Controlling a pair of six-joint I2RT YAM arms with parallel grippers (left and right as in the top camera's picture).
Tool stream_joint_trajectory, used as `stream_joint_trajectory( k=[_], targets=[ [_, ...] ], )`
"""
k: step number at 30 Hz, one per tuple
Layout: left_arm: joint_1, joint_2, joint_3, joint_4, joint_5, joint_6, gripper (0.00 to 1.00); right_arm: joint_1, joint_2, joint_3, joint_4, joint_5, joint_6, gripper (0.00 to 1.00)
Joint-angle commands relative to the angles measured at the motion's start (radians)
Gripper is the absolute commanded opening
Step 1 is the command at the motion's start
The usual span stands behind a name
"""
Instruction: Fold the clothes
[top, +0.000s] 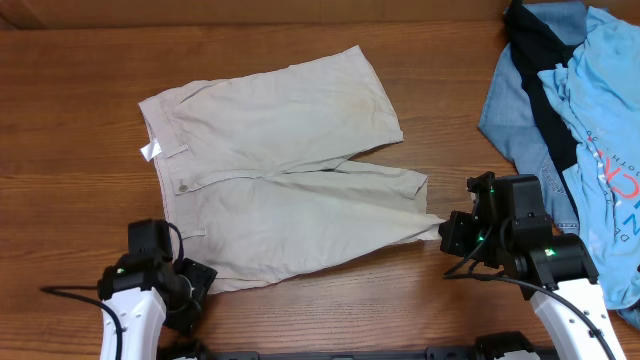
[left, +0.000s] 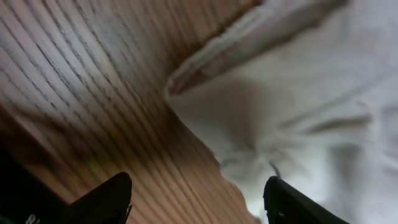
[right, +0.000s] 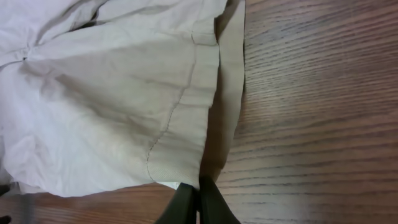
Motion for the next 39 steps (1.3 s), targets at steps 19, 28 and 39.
stream_joint_trajectory(
  k=[19, 28, 39],
  targets=[
    [0.007, -0.008, -0.124, 0.2, -0.16, -0.066, 0.71, -0.003, 0.045, 0.034, -0.001, 0.022, -0.006, 0.04],
    [0.007, -0.008, -0.135, 0.254, -0.151, -0.031, 0.12, -0.003, 0.045, 0.034, -0.001, 0.022, -0.005, 0.04],
    [0.007, -0.052, 0.081, 0.011, -0.166, 0.082, 0.04, -0.003, 0.023, 0.034, -0.018, 0.021, -0.002, 0.04]
  ],
)
